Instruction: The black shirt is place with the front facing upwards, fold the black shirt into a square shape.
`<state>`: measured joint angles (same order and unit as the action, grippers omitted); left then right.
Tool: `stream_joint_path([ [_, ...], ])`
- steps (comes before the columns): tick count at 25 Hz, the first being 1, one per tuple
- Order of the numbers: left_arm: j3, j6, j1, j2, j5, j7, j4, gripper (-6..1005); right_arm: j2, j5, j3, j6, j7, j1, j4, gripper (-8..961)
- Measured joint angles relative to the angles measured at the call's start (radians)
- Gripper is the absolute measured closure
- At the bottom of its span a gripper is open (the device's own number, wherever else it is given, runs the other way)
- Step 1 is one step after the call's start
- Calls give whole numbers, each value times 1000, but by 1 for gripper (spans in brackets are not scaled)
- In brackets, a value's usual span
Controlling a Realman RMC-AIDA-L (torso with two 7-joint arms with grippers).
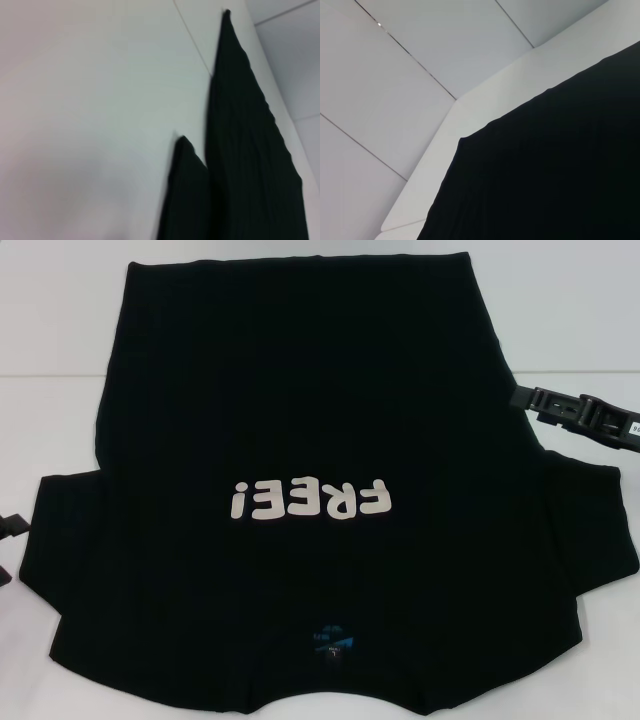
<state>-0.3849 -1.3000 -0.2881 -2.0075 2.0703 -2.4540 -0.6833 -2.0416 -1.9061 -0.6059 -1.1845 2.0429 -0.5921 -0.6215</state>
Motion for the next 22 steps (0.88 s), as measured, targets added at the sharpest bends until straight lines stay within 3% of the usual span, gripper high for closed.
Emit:
stream_joint_path([
  [22,-21,46,-24,-7,26,7,52,80,-2,2,1,-10,0,13,0,164],
])
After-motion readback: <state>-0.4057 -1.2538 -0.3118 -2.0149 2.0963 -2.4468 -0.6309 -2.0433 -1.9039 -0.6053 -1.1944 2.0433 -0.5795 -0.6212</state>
